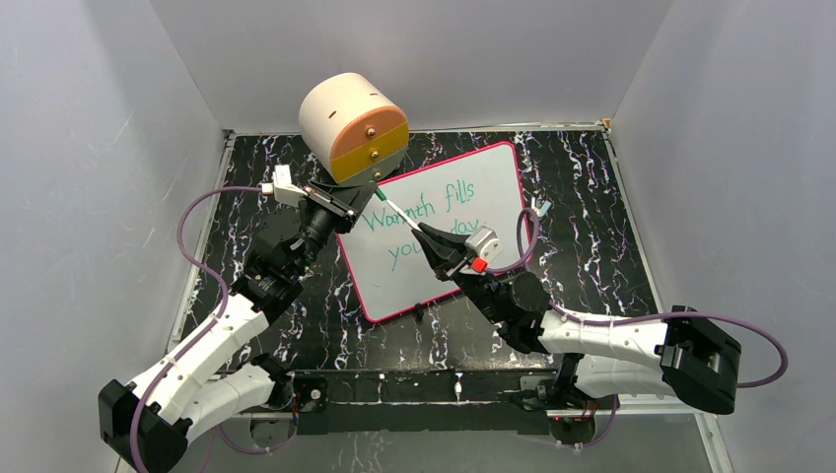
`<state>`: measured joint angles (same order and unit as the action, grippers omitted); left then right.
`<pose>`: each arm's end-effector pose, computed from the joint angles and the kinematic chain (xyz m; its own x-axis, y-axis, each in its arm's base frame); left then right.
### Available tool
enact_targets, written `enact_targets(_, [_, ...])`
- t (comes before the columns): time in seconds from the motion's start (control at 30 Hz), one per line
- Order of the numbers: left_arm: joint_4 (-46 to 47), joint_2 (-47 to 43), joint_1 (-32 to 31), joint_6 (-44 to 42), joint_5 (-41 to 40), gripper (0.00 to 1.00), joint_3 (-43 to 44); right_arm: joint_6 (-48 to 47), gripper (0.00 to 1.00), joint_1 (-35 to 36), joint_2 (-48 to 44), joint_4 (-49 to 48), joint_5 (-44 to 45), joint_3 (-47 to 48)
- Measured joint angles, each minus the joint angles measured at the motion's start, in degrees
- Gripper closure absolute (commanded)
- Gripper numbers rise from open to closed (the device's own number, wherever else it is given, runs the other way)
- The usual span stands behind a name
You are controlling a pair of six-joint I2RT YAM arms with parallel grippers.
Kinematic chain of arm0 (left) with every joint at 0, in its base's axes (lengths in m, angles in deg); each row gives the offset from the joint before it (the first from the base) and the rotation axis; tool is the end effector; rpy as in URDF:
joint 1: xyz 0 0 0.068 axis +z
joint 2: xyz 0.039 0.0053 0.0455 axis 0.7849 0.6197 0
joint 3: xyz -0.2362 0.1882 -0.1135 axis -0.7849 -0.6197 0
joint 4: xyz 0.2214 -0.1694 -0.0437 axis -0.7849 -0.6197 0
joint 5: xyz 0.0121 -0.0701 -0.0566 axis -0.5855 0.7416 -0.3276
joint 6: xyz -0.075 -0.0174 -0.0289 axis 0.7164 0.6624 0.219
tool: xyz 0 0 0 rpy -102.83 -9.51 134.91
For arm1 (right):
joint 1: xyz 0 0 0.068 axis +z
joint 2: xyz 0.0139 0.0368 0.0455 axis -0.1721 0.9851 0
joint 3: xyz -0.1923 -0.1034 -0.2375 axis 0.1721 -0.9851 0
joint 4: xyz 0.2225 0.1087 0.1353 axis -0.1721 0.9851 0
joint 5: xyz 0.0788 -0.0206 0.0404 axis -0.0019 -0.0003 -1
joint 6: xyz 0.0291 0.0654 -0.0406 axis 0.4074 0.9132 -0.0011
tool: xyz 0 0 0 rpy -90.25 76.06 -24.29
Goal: Write a sentence on the whiteboard
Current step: Close the whiteboard marker at the center of the board.
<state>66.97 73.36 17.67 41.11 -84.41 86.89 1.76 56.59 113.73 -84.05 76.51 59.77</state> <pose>0.2066 -0.1279 0.4077 -0.3717 -0.8757 -0.3081 0.2788 0.2113 -0.9368 0.1256 0.2262 0.3566 0.3516 0.3093 -0.8836 -0.6792 0.7339 -0.0134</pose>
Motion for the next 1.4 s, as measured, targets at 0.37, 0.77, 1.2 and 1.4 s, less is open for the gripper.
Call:
enact_targets(0.37, [-0.07,0.00,0.00,-0.85,-0.52,1.00,0.00,0.07,1.00,0.00,-1.09,-0.04,0.00,0.00])
enact_targets(0.77, [-0.07,0.02,0.00,-0.81,-0.31,1.00,0.00,0.13,1.00,0.00,-1.07,0.63,-0.02,0.00])
enact_targets(1.2, [0.07,0.11,-0.11,-0.81,-0.07,1.00,0.00,0.37,1.00,0.00,-0.98,0.90,-0.04,0.02])
enact_targets(1.4, [0.11,0.66,-0.22,-0.81,-0.07,1.00,0.00,0.50,1.00,0.00,-0.98,0.90,-0.07,0.02])
